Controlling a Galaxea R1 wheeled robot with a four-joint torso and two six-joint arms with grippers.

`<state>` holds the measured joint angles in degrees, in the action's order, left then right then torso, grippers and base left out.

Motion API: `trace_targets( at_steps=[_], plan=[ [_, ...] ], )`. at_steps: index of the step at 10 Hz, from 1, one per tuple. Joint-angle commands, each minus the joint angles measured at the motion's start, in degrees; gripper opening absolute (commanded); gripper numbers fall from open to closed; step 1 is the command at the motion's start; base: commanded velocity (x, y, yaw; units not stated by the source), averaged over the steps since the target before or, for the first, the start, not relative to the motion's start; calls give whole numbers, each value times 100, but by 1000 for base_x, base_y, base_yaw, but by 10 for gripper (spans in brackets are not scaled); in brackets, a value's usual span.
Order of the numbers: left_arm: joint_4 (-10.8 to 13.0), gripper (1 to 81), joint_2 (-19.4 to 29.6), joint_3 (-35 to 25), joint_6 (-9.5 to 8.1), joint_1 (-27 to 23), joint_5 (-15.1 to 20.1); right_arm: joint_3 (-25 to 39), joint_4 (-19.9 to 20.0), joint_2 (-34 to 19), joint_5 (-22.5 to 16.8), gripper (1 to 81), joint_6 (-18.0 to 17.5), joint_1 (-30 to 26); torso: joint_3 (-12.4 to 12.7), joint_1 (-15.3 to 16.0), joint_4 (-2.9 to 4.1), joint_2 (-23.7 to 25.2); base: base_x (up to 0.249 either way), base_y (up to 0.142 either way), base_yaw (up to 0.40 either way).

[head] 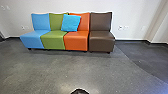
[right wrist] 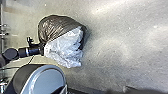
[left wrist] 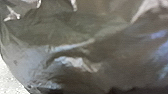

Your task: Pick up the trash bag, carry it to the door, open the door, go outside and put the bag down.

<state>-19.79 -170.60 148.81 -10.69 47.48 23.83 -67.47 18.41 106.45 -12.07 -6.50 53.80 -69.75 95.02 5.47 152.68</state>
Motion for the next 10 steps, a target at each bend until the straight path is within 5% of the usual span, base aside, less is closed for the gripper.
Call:
trace_targets(
  at_steps=[1,2,3,4,5,10],
  plan=[
    [-34,811,34,8,-3,-621,280,139,128,-279,-322,811,-1,-444,0,345,0,202,0,0,0],
    [-34,811,43,8,-3,-621,280,139,128,-279,-340,811,-1,-461,-127,133,0,26,0,0,0],
    [-25,811,43,17,6,-604,280,139,128,-262,-349,811,-1,-461,-428,254,0,46,0,0,0],
    [-25,811,43,17,6,-595,280,104,119,-218,-349,811,-1,-470,-428,300,0,66,0,0,0],
    [1,811,51,17,23,-569,280,43,128,-156,-358,811,-1,-470,-140,319,0,88,0,0,0],
    [45,811,78,8,129,-508,280,-116,119,-16,-454,811,-9,-487,-348,365,0,101,0,0,0]
  ],
)
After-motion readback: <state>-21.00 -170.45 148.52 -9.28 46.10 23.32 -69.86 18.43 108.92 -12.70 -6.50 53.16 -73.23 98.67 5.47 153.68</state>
